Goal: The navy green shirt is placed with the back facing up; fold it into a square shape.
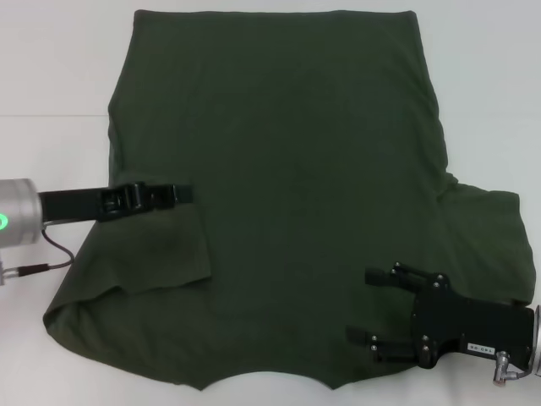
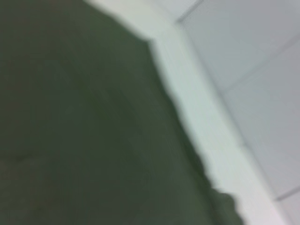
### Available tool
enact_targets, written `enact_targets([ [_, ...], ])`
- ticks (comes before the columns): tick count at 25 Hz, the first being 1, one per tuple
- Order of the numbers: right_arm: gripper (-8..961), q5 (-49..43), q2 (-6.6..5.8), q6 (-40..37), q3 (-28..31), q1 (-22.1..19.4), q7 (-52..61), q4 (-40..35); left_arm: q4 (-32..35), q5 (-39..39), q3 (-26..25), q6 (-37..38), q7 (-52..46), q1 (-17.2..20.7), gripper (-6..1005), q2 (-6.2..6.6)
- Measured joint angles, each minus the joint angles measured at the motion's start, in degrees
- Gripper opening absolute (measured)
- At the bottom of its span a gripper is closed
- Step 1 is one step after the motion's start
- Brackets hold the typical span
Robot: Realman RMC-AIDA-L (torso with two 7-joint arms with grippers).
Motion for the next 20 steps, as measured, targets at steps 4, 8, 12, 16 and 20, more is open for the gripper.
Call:
enact_targets([
  [4, 929, 0.0, -0.05, -0.11, 0.16, -0.18, 0.09, 0.0, -3.39, -7.54, -3.94, 9.7, 17.31, 3.06, 450, 0.91],
  [8, 928, 0.0, -0.07, 0.07, 0.29, -0.29, 0.11, 0.0, -4.35, -9.61, -4.79, 15.85, 36.14, 7.0, 602, 0.03],
  [12, 928, 0.01, -0.19, 0.87, 0.44, -0.37, 0.17, 0.0, -4.17, -7.76, -2.06, 16.31, 50.8, 10.1, 772, -1.08],
  [16, 927, 0.07, -0.31, 1.85, 1.34, -0.42, 0.33, 0.08, -4.4, -6.26, -0.65, 12.35, 55.0, 11.37, 910, -1.33],
  [20, 926, 0.09, -0.35, 1.48, 3.72, -0.54, 3.31, -0.16, -4.7, -4.12, 0.19, 8.81, 57.92, 12.16, 940, -1.31],
])
